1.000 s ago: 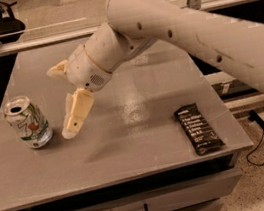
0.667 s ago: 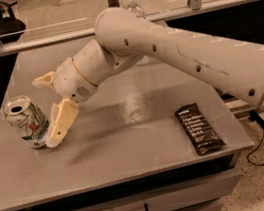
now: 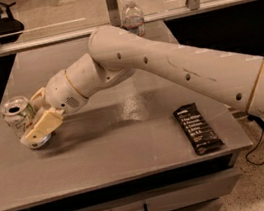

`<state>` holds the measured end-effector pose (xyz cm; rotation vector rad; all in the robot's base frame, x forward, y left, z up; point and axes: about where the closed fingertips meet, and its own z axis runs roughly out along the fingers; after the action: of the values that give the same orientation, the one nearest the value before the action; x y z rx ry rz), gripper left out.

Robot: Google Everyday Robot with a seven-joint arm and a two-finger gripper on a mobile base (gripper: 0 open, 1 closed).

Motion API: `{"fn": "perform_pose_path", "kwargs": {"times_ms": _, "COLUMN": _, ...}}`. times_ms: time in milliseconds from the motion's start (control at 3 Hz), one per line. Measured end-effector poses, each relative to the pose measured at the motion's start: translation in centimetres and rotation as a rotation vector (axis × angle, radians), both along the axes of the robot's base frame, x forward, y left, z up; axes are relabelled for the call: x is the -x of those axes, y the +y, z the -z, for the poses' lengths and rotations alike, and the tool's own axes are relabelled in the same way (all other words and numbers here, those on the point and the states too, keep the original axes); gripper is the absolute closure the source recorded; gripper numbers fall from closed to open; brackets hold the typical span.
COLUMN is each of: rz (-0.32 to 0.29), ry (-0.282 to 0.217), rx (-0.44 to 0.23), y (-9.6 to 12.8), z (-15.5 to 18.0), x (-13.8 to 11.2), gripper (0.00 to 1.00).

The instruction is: Knock 7up can over

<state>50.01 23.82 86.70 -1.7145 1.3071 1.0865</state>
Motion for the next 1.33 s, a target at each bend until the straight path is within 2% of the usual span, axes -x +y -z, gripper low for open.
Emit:
{"fn": "perform_pose_path", "kwargs": {"times_ms": 333, "rz": 0.056, "ry": 0.042, "rx": -0.005, "y": -1.1, "z": -0.7, "x": -1.0, "gripper": 0.64}}
{"fn": "perform_pose_path", "kwargs": {"times_ms": 667, "rz": 0.132, "ry": 0.007, "rx": 0.032, "y": -4.3, "z": -2.7, "x": -2.9, "gripper": 0.87}}
{"fn": "perform_pose_path", "kwargs": {"times_ms": 1000, "rz": 0.194, "ry": -0.083, "rx": 0.139, "y": -7.9, "z": -5.7, "x": -4.9, "gripper": 1.0}}
{"fn": "perform_pose_path", "kwargs": {"times_ms": 1333, "rz": 0.233, "ry": -0.183, "rx": 0.294, "y": -10.4, "z": -8.1, "x": -6.8, "gripper": 1.0}}
